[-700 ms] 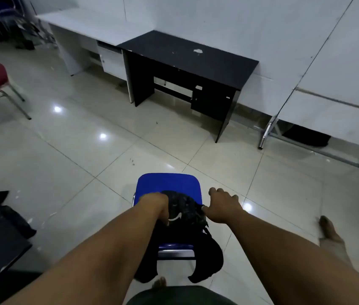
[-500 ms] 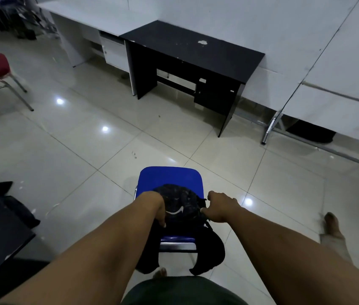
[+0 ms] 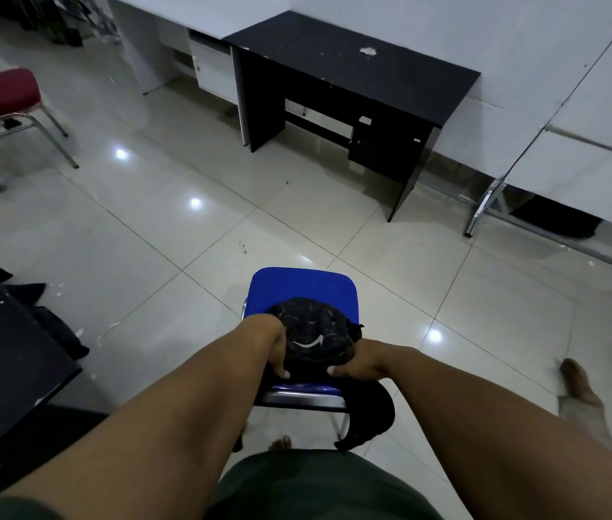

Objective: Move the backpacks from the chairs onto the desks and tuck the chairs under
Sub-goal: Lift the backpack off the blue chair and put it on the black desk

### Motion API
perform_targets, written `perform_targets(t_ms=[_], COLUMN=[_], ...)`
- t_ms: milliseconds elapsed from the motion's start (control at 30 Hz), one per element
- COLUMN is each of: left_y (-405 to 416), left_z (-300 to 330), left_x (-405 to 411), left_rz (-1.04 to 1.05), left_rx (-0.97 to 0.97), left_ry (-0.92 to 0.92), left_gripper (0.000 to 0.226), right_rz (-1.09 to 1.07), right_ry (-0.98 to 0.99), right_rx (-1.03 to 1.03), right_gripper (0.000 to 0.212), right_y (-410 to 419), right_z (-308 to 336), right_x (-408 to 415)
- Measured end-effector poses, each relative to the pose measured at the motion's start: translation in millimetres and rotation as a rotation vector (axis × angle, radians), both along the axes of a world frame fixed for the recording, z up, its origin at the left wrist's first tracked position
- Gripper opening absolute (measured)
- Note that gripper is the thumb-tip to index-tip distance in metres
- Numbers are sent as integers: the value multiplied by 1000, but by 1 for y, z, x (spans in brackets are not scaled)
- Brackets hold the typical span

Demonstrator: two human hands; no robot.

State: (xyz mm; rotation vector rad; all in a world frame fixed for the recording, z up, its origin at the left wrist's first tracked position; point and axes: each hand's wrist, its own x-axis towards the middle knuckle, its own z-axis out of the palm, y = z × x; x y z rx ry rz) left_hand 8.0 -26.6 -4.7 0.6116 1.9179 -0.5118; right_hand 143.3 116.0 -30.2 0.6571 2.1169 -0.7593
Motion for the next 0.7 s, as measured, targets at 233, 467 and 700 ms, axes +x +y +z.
perform_targets(t_ms=[233,467,700], left_y=[3,6,6], left_z=[-5,-22,-27], left_x=[-3,-5,-12], left_rz=[26,146,-15], left_rx=[103,446,400], left_ry=[108,303,398], left_gripper=[51,73,59], right_rz=[33,143,174], right_ry=[30,246,267], right_rx=[167,530,674], right_gripper=[56,32,17], right_y=[1,11,16], right_z=[2,24,21], right_x=[-16,-23,-20])
